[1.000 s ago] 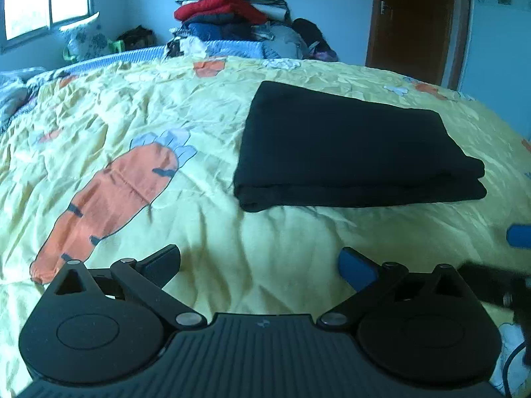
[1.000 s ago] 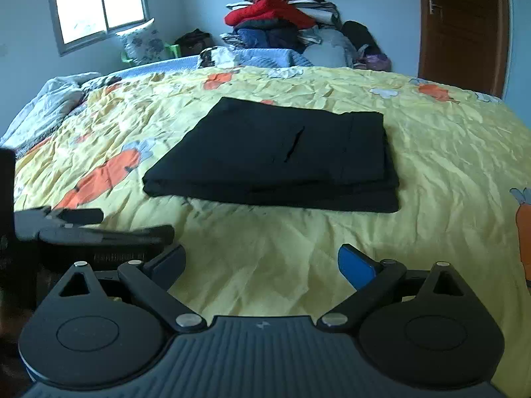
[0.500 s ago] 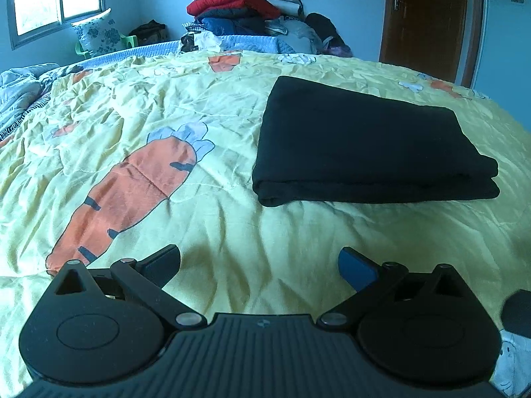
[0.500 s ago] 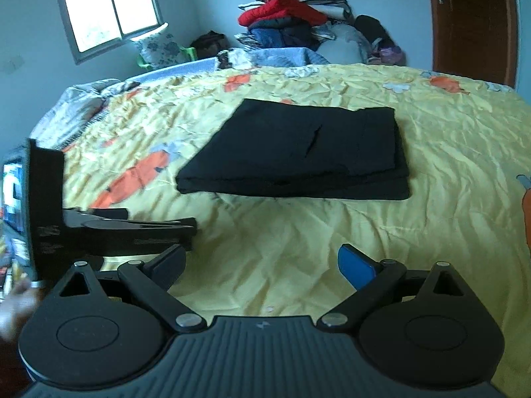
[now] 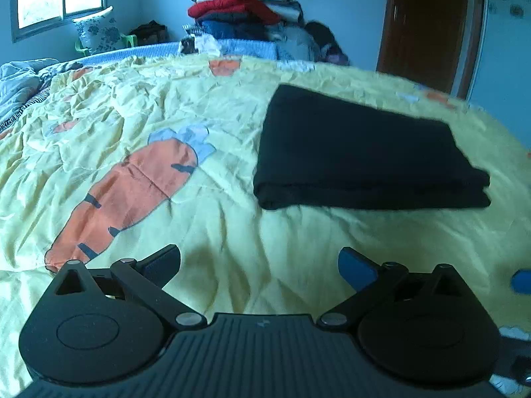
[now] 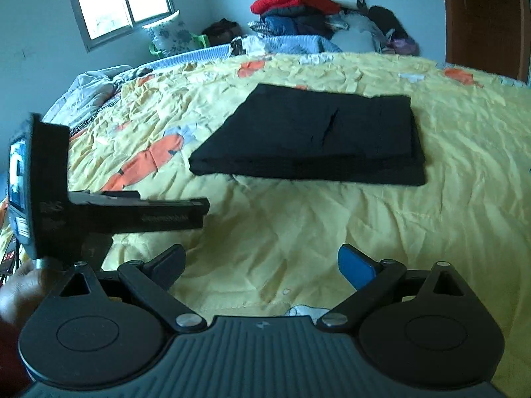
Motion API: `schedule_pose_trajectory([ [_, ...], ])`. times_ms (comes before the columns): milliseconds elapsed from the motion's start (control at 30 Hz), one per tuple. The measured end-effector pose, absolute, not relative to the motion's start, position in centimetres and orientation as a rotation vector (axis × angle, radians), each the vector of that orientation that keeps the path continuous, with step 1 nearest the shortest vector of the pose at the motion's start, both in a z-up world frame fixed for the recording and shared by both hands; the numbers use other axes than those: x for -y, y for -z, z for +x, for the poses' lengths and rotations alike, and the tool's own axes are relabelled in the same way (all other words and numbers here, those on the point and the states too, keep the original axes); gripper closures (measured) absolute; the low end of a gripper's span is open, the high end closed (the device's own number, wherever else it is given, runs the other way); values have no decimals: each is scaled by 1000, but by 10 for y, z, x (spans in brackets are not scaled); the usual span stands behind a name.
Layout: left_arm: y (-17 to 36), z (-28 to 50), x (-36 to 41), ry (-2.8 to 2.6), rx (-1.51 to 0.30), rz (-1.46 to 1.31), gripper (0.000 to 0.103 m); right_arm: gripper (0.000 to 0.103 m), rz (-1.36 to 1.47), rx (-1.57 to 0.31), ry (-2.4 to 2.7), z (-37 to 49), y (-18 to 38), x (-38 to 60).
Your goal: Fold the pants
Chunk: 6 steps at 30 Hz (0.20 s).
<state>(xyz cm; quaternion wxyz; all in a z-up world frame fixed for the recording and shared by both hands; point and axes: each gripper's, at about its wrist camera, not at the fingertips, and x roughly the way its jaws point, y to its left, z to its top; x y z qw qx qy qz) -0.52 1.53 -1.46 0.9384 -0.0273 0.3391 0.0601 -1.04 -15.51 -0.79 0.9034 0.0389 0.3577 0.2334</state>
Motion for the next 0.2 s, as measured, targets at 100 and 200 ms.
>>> schedule_pose_trajectory([
  [100,10,-10,-25,-139,-651,-88,0,4,77,-733,-499,-9,9,155],
  [200,5,-11,-43,-191,-632,-97,0,4,31,-688,-582,-10,8,153],
])
